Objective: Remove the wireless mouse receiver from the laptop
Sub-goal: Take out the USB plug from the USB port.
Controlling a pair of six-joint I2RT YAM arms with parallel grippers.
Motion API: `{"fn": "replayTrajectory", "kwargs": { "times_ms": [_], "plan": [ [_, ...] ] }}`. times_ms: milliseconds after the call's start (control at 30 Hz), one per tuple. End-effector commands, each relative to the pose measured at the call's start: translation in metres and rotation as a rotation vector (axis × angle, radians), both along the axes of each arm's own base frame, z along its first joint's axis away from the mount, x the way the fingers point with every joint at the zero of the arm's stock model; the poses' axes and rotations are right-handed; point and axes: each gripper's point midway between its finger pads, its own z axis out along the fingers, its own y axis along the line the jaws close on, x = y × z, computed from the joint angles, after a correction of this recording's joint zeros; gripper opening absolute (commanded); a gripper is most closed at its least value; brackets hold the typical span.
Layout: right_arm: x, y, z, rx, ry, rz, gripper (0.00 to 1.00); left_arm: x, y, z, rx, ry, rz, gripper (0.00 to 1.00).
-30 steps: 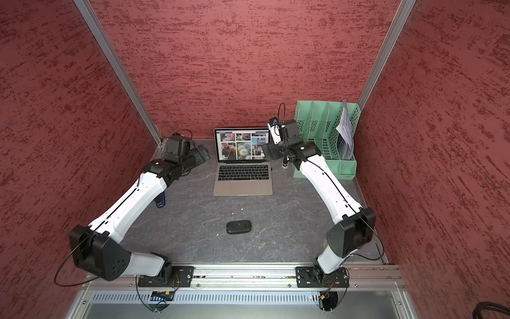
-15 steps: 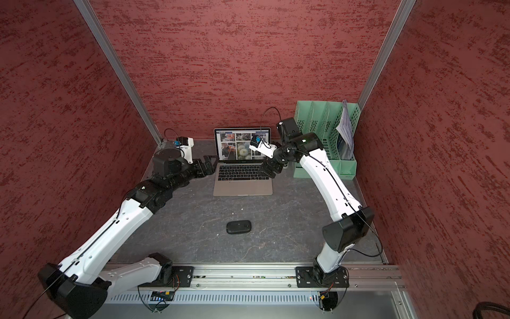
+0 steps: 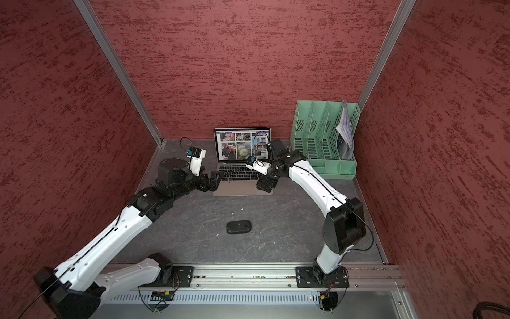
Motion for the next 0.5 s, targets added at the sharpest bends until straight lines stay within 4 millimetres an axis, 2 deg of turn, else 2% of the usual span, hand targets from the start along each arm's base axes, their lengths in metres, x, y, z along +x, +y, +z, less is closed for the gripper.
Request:
{"fn": "replayTrajectory", "kwargs": {
  "times_ms": [0, 100, 200, 300, 467],
  "plan": [
    [0.054, -0.022, -0.005, -0.154, -0.129, 0.064, 0.89, 0.025, 0.012, -0.02, 0.063, 0.064, 0.063, 1.0],
    [0.084, -0.037, -0.03, -0.26, -0.081, 0.108, 0.88, 0.055, 0.04, -0.046, 0.033, 0.248, 0.218, 1.0],
    [0.113, -0.049, -0.055, -0.312, -0.063, 0.135, 0.87, 0.078, 0.058, -0.067, -0.034, 0.364, 0.321, 1.0],
    [0.137, -0.051, -0.069, -0.272, -0.063, 0.123, 0.86, 0.095, 0.063, -0.08, -0.077, 0.421, 0.377, 1.0],
    [0.159, -0.055, -0.094, -0.22, -0.044, 0.114, 0.86, 0.118, 0.062, -0.11, -0.107, 0.581, 0.429, 1.0]
  ]
}}
